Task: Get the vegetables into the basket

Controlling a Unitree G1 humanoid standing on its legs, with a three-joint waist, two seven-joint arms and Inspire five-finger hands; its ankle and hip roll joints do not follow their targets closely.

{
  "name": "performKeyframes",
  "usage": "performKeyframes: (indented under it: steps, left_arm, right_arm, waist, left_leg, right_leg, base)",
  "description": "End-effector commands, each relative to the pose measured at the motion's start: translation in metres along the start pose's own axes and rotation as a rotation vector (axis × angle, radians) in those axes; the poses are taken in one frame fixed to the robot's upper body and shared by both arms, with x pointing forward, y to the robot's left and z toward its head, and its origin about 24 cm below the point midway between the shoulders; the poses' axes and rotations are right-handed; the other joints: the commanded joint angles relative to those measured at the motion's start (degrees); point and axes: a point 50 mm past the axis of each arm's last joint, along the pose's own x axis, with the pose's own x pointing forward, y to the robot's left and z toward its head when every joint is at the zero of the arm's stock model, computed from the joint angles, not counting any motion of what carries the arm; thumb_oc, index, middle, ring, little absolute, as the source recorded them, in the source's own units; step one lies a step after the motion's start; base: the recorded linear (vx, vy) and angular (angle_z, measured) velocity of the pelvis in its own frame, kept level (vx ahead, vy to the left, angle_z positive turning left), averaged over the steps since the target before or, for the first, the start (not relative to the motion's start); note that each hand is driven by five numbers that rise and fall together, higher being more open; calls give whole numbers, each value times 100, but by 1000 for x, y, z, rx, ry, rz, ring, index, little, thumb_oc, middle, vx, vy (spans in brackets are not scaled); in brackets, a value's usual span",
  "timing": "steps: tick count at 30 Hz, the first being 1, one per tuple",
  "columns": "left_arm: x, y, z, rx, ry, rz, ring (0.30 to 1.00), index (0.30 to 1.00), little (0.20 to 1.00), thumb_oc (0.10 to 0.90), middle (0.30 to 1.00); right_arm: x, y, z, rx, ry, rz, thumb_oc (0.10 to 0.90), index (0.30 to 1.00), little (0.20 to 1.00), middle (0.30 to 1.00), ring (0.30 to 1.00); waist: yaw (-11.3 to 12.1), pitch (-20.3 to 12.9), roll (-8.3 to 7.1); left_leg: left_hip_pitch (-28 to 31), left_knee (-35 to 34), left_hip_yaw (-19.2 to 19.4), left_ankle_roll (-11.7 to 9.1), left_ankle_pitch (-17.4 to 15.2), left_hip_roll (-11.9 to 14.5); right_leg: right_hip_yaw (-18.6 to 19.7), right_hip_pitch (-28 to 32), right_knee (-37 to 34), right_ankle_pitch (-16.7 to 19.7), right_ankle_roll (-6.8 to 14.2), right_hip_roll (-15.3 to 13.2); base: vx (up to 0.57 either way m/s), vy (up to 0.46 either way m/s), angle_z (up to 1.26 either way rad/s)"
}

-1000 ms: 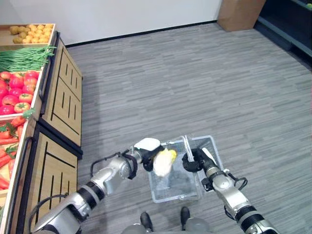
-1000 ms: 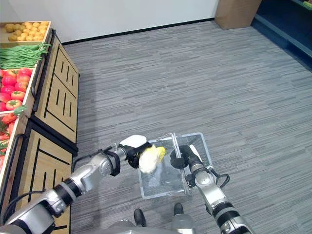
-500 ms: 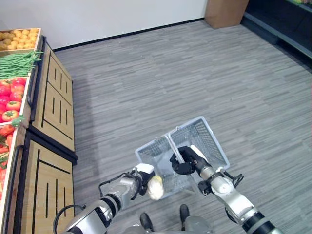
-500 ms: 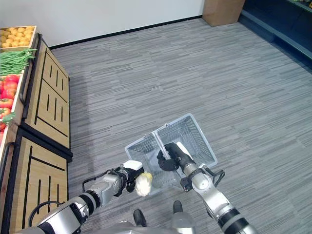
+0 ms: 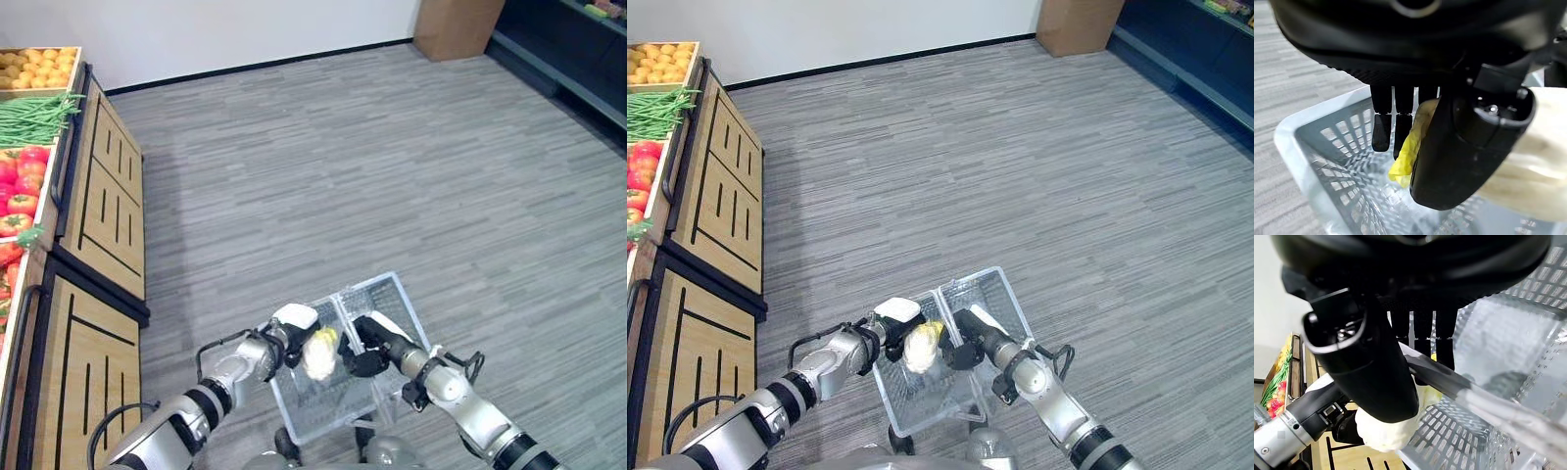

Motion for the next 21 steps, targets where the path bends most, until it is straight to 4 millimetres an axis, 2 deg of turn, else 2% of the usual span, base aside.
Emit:
performKeyframes:
  steps: [1, 3, 4, 9, 15, 19, 20, 21]
  left_arm:
    - [12, 42, 23, 49, -96, 117, 300, 300, 300, 400, 300]
    - [10, 35, 23, 61, -101, 94, 300, 300, 300, 400, 300]
    - [10, 27, 22, 70, -95, 70, 1000, 1000, 1000, 900, 1000]
    - [5, 22, 20, 80, -103, 55, 1000, 1000, 1000, 900, 1000]
    - [-3, 17, 12, 29, -95, 63, 1000, 1000, 1000, 900, 1000]
    - [-16, 11, -7, -77, -46, 84, 1000, 1000, 1000, 900, 1000]
    - [-23, 7, -17, -135, -17, 95, 1000, 1000, 1000, 900, 1000]
    - [-35, -2, -40, -184, 58, 91, 1000, 1000, 1000, 900, 1000]
  right_arm:
    - [9, -20, 75, 31, -359, -24, 400, 300, 300, 300, 300]
    - [6, -17, 81, 91, -396, 9, 400, 300, 300, 300, 300]
    - [4, -18, 87, 93, -424, 15, 400, 300, 300, 300, 300]
    - [1, -22, 93, 68, -452, 1, 400, 300, 300, 300, 300]
    - [-1, -26, 89, 65, -438, -22, 400, 300, 300, 300, 300]
    - [0, -29, 71, 82, -365, -64, 400, 300, 300, 300, 300]
    - [0, -30, 59, 97, -314, -86, 400, 300, 300, 300, 300]
    - [-1, -35, 41, 111, -240, -125, 400, 300, 300, 300, 300]
  waist:
    - [123, -164, 8]
    - [137, -163, 4]
    - [157, -156, -5]
    - [210, -118, -16]
    - [276, -86, -20]
    - [367, -69, -21]
    - [390, -72, -25]
    - [426, -78, -14]
  left_leg:
    - [420, 252, -191, -2, -908, -65]
    - [420, 238, -214, 0, -900, -63]
    - [414, 236, -226, -2, -898, -62]
    - [388, 237, -258, 2, -894, -65]
    - [354, 264, -319, 16, -903, -73]
    - [321, 336, -347, 22, -936, -69]
    - [312, 339, -366, 23, -934, -68]
    - [325, 316, -370, 17, -921, -67]
  right_leg:
    - [-260, -41, 524, -781, 200, -83]
    - [-286, -28, 513, -783, 192, -92]
    - [-296, -27, 515, -785, 187, -94]
    - [-336, -34, 516, -777, 184, -98]
    - [-378, -31, 528, -785, 182, -119]
    - [-404, -20, 513, -785, 179, -131]
    - [-415, -23, 505, -783, 178, -130]
    - [-423, -7, 495, -781, 166, -135]
  base:
    - [-4, -13, 7]
    - [-2, -12, 9]
    - [-5, -10, 10]
    - [-5, -4, 4]
    - [2, 2, 3]
    - [4, 0, 1]
    - [33, 2, 8]
    - [32, 1, 7]
